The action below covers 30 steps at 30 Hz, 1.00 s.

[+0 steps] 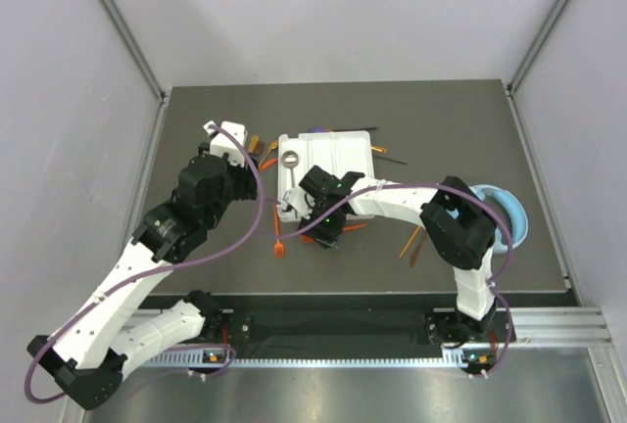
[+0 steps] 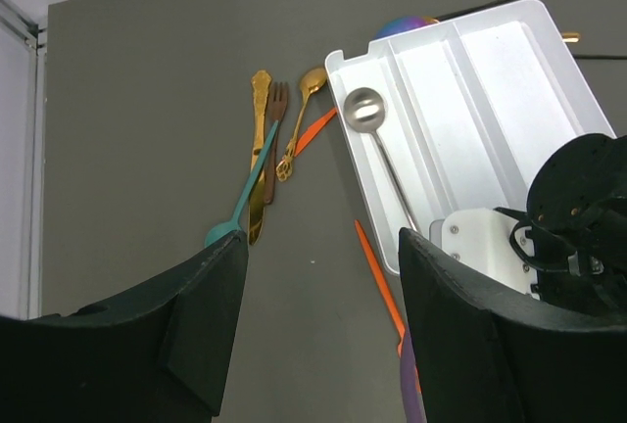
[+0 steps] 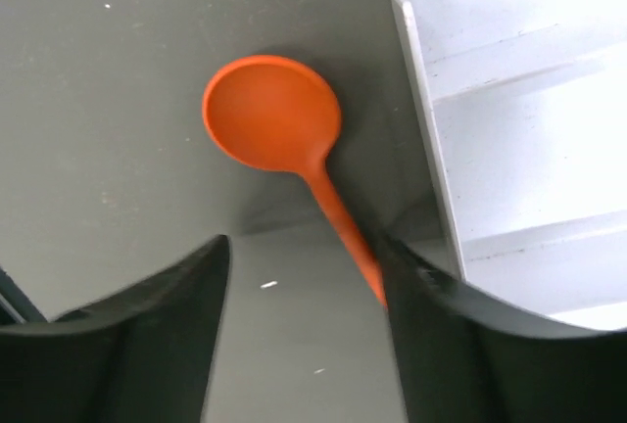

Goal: Sort the eating utensils into containers
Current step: Pick up the spoon from the center of the board, then place the spoon in the storage box.

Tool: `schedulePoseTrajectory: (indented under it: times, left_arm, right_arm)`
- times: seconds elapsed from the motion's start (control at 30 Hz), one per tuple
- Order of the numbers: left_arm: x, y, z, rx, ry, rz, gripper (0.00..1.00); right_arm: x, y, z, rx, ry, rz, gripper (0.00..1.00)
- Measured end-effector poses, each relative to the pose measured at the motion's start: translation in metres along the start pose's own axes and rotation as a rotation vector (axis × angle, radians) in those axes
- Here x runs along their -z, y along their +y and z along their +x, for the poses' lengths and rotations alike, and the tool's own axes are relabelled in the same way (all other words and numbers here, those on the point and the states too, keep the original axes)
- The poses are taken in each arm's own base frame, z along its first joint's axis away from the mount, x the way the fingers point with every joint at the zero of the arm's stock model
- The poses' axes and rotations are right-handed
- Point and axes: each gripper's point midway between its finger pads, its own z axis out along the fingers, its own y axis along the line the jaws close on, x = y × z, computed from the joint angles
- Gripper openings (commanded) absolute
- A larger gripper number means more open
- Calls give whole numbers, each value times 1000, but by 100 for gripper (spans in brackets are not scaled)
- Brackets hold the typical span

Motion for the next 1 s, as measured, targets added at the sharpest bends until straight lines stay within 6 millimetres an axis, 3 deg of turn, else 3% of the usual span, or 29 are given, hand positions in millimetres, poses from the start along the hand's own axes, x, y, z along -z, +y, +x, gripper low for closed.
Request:
schedulePoseTrajectory:
  times: [0.17, 0.2, 0.5, 0.67, 0.8, 1.0]
  left_arm:
    - [-1, -2, 3, -1, 8, 8, 68]
    - [-1, -2, 3, -1, 9, 9, 68]
    - [-2, 0, 5, 9, 11, -3, 67]
    - [-4, 12, 9, 53, 13, -89, 61]
    - [-10, 21, 12, 106, 20, -165, 58]
    - [-27, 30, 28, 206, 61, -303, 55]
  right_arm:
    - [-3, -2, 2, 1, 10, 8, 22]
    - [-3, -2, 2, -1, 10, 8, 0]
    - [-4, 4, 3, -27, 16, -8, 0]
    - [7, 23, -1, -50, -3, -47, 0]
    - [51, 31, -29, -67, -121, -41, 0]
    - [140, 11, -116, -116, -409, 80, 0]
